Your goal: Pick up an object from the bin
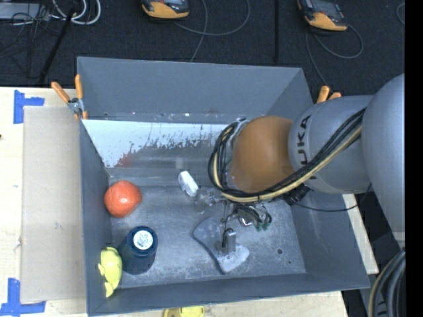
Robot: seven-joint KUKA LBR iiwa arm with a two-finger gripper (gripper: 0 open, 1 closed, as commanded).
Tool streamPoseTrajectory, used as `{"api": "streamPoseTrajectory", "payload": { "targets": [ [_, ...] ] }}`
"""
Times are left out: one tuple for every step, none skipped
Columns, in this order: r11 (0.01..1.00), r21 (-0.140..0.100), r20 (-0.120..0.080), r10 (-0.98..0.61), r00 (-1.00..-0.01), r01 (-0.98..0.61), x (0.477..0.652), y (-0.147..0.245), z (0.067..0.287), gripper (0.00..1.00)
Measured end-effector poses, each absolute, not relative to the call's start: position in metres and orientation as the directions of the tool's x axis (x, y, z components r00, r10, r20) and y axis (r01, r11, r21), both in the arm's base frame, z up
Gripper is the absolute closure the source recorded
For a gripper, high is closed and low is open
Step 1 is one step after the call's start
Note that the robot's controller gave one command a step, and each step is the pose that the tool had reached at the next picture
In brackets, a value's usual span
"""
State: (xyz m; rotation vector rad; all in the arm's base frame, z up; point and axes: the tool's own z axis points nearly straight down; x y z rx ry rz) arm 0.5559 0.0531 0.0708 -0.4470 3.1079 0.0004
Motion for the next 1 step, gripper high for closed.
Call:
{"api": "streamPoseTrajectory", "payload": {
  "targets": [
    [0.949, 0.003, 0.008, -0.315, -0.949, -0.315, 0.5666, 0.0519, 0.063, 0.0]
  ]
}}
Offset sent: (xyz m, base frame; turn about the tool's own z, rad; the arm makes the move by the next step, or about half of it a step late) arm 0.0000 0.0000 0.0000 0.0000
